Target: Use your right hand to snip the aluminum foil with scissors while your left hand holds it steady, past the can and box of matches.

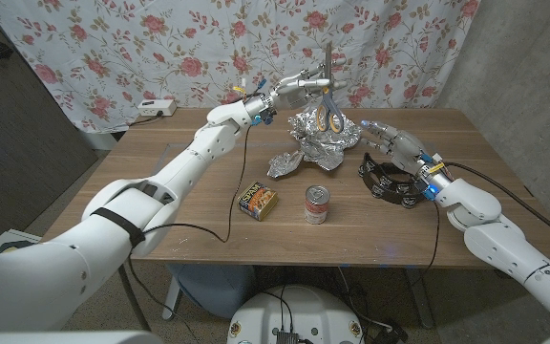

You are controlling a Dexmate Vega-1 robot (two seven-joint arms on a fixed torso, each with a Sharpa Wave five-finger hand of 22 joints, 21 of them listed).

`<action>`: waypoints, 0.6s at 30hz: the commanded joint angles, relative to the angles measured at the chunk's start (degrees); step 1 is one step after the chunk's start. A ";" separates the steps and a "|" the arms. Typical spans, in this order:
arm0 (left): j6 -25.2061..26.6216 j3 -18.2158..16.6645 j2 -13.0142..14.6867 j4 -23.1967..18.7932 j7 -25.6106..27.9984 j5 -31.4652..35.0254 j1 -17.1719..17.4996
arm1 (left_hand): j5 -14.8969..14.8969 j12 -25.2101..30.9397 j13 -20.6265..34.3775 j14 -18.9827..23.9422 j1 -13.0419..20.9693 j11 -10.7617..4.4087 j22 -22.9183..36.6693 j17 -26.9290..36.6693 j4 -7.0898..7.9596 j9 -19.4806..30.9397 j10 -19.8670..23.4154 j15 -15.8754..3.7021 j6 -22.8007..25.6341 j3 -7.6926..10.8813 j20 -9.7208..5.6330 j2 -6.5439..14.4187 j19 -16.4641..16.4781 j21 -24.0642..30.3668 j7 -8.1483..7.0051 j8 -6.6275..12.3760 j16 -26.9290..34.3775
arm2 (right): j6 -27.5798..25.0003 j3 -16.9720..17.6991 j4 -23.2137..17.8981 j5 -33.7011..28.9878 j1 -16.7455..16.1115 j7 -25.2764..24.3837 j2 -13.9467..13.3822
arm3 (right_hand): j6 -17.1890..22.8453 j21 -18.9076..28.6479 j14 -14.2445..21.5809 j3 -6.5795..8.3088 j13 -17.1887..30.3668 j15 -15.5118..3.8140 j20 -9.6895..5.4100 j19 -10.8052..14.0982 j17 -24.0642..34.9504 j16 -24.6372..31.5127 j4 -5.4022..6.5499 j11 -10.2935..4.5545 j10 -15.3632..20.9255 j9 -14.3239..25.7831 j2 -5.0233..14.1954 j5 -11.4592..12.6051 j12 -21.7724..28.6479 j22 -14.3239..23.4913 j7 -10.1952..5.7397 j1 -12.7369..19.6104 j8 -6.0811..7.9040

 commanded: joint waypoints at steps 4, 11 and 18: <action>1.72 0.00 -4.40 10.77 -8.50 -0.23 -4.60 | 0.35 -0.02 0.42 0.51 0.61 -0.49 0.03 0.18 0.07 0.14 -0.16 -0.72 -0.83 -0.15 0.14 0.19 0.29 0.02 0.75 0.26 -0.14 | 0.41 -1.07 0.90 0.99 1.19 4.01 -0.27 | 1.05 -0.01 -0.94 0.75 0.04 0.06 0.20 -0.73 0.00 -0.03 0.13 -0.38 -0.86 0.35 -0.08 0.49 -0.09 0.13 -0.21 1.64 0.62; 2.47 -0.64 -4.73 10.46 -8.67 -0.03 -4.37 | 0.38 0.03 0.57 0.54 0.67 -0.49 0.04 0.20 0.09 0.14 -0.24 -0.73 -0.84 -0.22 0.15 0.23 0.32 0.03 0.73 0.30 -0.15 | 0.93 -0.91 1.20 2.25 0.86 5.81 -0.29 | 1.60 -0.04 -1.55 0.99 -0.06 0.44 0.20 -1.14 -0.02 -0.08 0.27 0.19 -2.55 0.45 -0.32 0.41 -0.45 0.12 -0.33 2.37 0.72; 2.91 -0.93 -4.32 9.42 -8.49 0.25 -3.79 | 0.40 0.02 0.67 0.56 0.68 -0.49 0.05 0.24 0.17 0.14 -0.37 -0.72 -0.85 -0.33 0.17 0.29 0.31 0.02 0.77 0.34 -0.16 | 1.72 -1.16 2.62 4.29 1.34 9.06 0.71 | 2.01 -0.05 -1.70 1.10 -0.13 0.52 0.21 -1.42 -0.02 -0.01 0.37 0.30 -3.29 0.55 -0.49 0.36 -0.47 0.11 -0.27 2.76 0.82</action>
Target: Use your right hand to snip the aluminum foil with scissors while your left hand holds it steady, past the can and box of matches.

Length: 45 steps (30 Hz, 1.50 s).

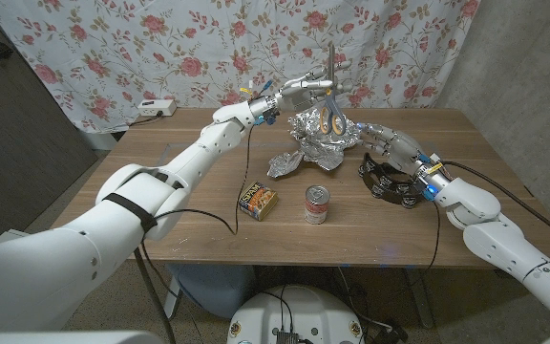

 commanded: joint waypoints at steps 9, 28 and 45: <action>1.29 -0.54 -0.77 1.19 -2.15 0.61 -0.04 | 0.45 0.06 0.27 0.39 0.59 -0.42 0.06 0.10 -0.01 0.13 -0.32 -0.82 -0.47 -0.19 0.26 0.20 0.37 0.04 0.55 0.43 -0.24 | 0.90 -0.68 1.81 2.25 0.95 4.94 1.01 | 1.37 0.11 -1.00 0.95 -0.12 -1.19 0.14 -0.55 -0.08 0.19 0.11 -2.09 -0.41 0.59 -0.19 0.31 0.40 0.10 -0.53 2.09 0.55; 0.44 -1.44 -3.38 6.20 -5.58 0.42 -2.00 | 0.58 -0.10 0.29 0.09 0.77 -0.42 0.05 0.12 0.14 0.11 -0.53 -0.84 -0.32 -0.38 0.07 0.37 0.97 0.23 0.64 0.57 -0.50 | 1.09 -1.35 1.73 0.74 1.67 4.09 1.28 | 1.59 0.32 -2.14 2.18 -0.54 -3.64 0.00 -0.06 -0.36 0.13 -0.12 -3.79 -2.60 0.80 -0.38 0.26 0.28 0.05 -3.09 5.51 0.19; -1.52 -2.31 -6.73 15.53 -8.87 1.59 -5.49 | 0.67 -0.21 0.27 0.32 0.76 -0.37 0.06 0.31 0.28 0.10 -0.50 -0.84 -0.24 -0.49 -0.09 0.42 1.21 0.28 0.79 0.63 -0.38 | 1.19 -2.00 2.17 0.96 2.18 4.77 1.64 | 1.27 0.27 -3.17 2.47 -0.67 -3.17 -0.32 -0.17 -0.44 -0.05 0.08 -2.40 -2.91 1.03 -0.81 -0.04 0.46 0.03 -2.40 6.78 -0.09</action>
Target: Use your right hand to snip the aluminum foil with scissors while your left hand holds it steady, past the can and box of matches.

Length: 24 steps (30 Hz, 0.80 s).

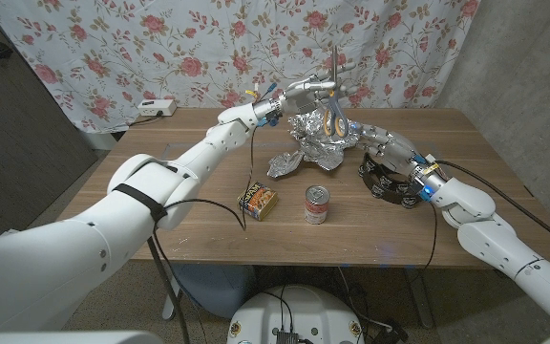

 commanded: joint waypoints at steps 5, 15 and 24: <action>-2.79 -1.15 -4.28 11.29 -3.85 1.88 -4.38 | 0.27 -0.14 0.01 0.36 0.44 -0.42 0.06 0.37 -0.03 0.09 0.09 -0.79 0.03 -0.18 -0.07 0.05 0.65 0.29 0.72 0.17 0.07 | 0.06 -0.49 -0.15 0.05 0.33 -0.04 0.47 | 0.06 0.35 -1.74 0.47 0.13 0.14 -0.09 0.37 0.10 0.01 0.08 0.75 0.10 0.27 -0.29 -0.13 0.25 0.01 0.47 0.59 -0.09; -2.88 -1.86 -5.46 13.42 -4.00 3.72 -5.11 | 0.32 -0.07 0.06 0.36 0.53 -0.43 0.06 0.47 -0.05 0.09 0.31 -0.79 0.04 -0.26 -0.05 -0.04 0.74 0.29 0.72 0.18 0.09 | 0.01 -0.76 -0.27 0.87 0.38 0.89 0.74 | 0.00 0.34 -1.79 0.34 0.08 0.64 -0.16 0.47 0.08 0.08 0.35 1.48 -0.59 0.40 -0.63 -0.40 0.13 0.01 0.91 0.67 -0.24; -2.67 -2.23 -5.58 12.82 -5.22 4.44 -4.75 | 0.36 -0.13 0.06 0.32 0.60 -0.37 0.07 0.53 -0.04 0.09 0.29 -0.80 0.03 -0.30 -0.01 -0.03 0.79 0.29 0.53 0.18 0.05 | 0.16 -1.21 -0.01 1.93 1.08 2.73 1.55 | -0.20 0.32 -1.84 0.31 0.02 1.06 -0.09 0.49 0.08 0.11 0.52 2.22 -1.53 0.51 -0.74 -0.53 -0.04 0.01 0.52 0.83 -0.45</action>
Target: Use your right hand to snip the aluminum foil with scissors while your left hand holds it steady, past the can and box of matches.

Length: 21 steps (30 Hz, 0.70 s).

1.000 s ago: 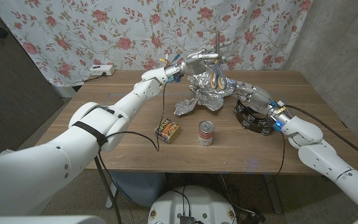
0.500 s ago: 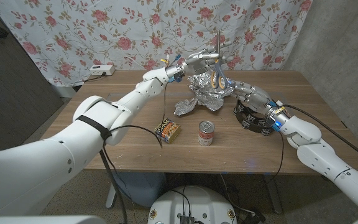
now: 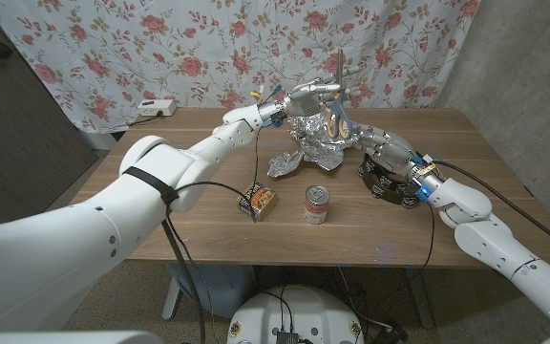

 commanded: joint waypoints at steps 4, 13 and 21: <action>0.00 -0.61 -0.78 0.55 -1.80 1.34 -0.18 | 0.38 -0.16 0.04 0.32 0.62 -0.41 0.07 0.27 0.15 0.08 0.34 -0.80 0.04 -0.16 0.32 0.03 0.49 0.28 0.52 0.19 0.04 | 0.00 -0.75 0.15 0.88 0.89 1.87 0.84 | -0.41 0.34 -1.69 0.09 -0.03 0.44 0.22 0.39 0.06 0.12 0.36 0.72 -1.72 0.32 -0.23 -0.13 -0.33 0.00 -0.05 0.45 -0.16; -0.02 -0.91 -0.89 0.47 -2.11 1.30 -0.16 | 0.41 -0.18 0.14 0.27 0.66 -0.35 0.07 0.30 0.17 0.08 0.31 -0.79 0.13 -0.19 0.36 0.02 0.52 0.27 0.31 0.23 -0.01 | -0.20 -1.28 0.08 0.85 1.13 2.75 0.88 | -0.61 0.33 -1.83 0.13 -0.10 0.47 0.23 0.46 0.06 0.09 0.40 0.41 -2.97 0.42 -0.26 -0.18 -0.44 0.00 0.01 0.72 -0.36; 0.07 -0.91 -0.69 -0.46 -1.76 1.22 0.46 | 0.43 -0.22 0.20 0.37 0.70 -0.37 0.08 0.40 0.22 0.09 0.28 -0.79 0.49 -0.22 0.39 0.05 0.53 0.25 0.06 0.38 0.04 | 0.04 -1.25 -0.39 1.17 0.83 3.44 0.70 | -0.94 0.31 -1.94 0.15 -0.15 0.59 0.39 0.50 0.06 0.07 0.42 0.51 -3.27 0.49 -0.34 -0.24 -0.29 0.00 0.13 0.93 -0.58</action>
